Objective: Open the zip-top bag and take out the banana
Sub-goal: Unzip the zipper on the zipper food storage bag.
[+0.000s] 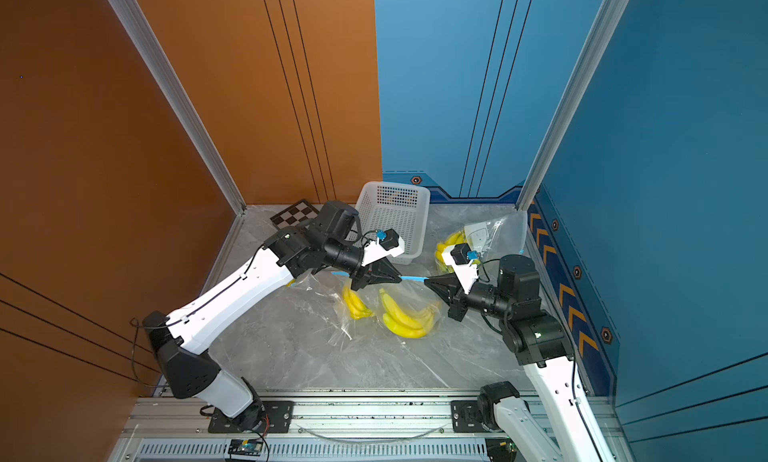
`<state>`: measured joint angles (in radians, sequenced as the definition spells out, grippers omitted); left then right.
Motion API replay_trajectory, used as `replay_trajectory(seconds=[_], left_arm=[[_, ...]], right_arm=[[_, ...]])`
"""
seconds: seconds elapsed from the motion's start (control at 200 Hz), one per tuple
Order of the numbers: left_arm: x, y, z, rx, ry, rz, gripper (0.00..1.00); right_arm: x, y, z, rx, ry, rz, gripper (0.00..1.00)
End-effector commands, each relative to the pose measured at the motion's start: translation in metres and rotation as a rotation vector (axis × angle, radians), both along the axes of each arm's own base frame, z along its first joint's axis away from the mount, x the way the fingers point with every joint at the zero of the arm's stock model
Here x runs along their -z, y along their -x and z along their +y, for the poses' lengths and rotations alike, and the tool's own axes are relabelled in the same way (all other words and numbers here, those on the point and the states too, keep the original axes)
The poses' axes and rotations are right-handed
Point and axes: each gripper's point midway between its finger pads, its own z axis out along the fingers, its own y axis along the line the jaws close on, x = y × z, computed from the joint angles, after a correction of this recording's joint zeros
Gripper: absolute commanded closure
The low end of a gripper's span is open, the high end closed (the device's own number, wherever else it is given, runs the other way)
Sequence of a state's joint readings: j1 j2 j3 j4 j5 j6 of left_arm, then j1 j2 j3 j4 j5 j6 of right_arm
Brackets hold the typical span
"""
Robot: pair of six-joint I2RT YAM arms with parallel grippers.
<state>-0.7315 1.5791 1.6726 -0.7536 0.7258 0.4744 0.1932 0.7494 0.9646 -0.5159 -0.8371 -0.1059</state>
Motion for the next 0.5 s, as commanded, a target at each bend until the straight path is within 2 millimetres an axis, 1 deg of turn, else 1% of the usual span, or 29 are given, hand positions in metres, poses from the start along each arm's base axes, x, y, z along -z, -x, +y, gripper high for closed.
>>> replay_trajectory(seconds=[0.0,0.215,0.325,0.435,0.495], left_arm=[[0.011,-0.008,0.036,-0.089,-0.06,0.006,0.99],[0.03,-0.011,0.089,-0.211,-0.108,0.004,0.99],[0.042,-0.007,0.115,-0.267,-0.149,-0.009,0.99],[0.049,-0.002,0.13,-0.304,-0.17,-0.008,0.99],[0.048,-0.001,0.136,-0.319,-0.172,-0.013,0.99]], right_arm=[[-0.009,-0.005,-0.008,0.048,-0.017,-0.036,1.0],[-0.008,-0.011,-0.012,0.069,-0.02,-0.033,1.0],[-0.009,-0.013,-0.012,0.07,-0.02,-0.033,1.0],[-0.008,-0.016,-0.012,0.074,-0.019,-0.029,1.0],[-0.007,-0.017,-0.012,0.077,-0.019,-0.029,1.0]])
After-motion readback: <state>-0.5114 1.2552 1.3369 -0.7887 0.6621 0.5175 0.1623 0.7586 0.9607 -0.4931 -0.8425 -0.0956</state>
